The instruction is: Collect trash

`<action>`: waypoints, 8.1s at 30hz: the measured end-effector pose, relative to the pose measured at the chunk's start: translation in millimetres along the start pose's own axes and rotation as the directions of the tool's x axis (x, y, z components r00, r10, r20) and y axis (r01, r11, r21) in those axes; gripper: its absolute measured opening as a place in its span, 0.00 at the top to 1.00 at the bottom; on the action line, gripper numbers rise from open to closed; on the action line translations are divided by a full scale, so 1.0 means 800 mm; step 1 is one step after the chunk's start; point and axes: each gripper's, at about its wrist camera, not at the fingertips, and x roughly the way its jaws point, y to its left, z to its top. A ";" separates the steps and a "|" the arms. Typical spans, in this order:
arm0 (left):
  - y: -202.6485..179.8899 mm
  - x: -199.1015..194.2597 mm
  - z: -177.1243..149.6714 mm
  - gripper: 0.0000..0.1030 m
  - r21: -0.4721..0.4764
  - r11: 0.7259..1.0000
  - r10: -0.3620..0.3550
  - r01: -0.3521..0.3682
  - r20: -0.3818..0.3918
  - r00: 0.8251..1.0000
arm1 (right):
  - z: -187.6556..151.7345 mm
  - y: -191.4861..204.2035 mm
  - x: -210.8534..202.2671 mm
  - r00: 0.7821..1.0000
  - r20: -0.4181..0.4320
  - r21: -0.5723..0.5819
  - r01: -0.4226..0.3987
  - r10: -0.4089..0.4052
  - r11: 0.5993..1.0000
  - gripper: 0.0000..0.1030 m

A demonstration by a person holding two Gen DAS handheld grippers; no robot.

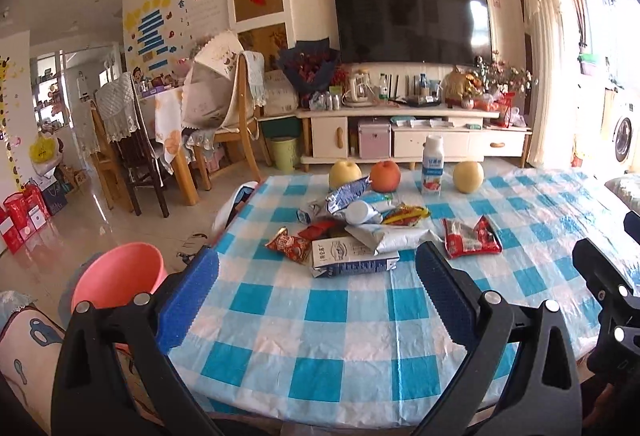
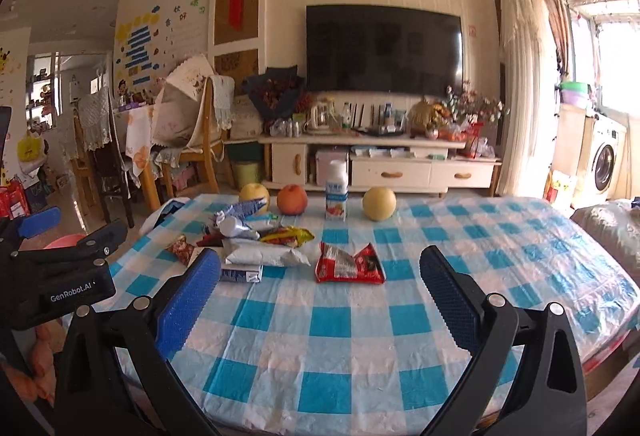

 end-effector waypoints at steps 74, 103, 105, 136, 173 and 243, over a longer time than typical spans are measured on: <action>0.108 0.149 -0.012 0.04 -0.203 0.967 -0.165 0.153 -0.045 0.985 | 0.025 -0.060 0.125 0.986 -0.162 0.090 -0.027 0.041 0.996 0.04; 0.104 0.389 -0.040 0.22 -0.279 0.953 -0.009 -0.114 -0.405 0.914 | -0.021 -0.085 0.421 0.754 -0.648 0.160 -0.006 0.110 0.987 0.04; 0.103 0.397 -0.043 0.23 -0.282 0.952 -0.013 -0.120 -0.430 0.903 | -0.029 -0.073 0.433 0.742 -0.666 0.097 -0.011 0.073 0.995 0.04; 0.109 0.393 -0.042 0.61 -0.336 0.942 -0.137 0.010 -0.357 0.924 | -0.048 -0.051 0.461 0.709 -0.705 -0.007 -0.063 0.039 0.998 0.27; 0.092 0.395 -0.042 0.21 -0.186 0.982 -0.098 0.013 -0.457 0.884 | -0.048 -0.052 0.456 0.674 -0.698 0.201 -0.141 0.243 0.969 0.20; 0.310 0.244 -0.012 0.75 -0.543 0.807 0.144 -0.233 -0.203 0.969 | 0.096 0.248 0.292 0.646 -0.408 0.149 -0.650 0.645 0.746 0.82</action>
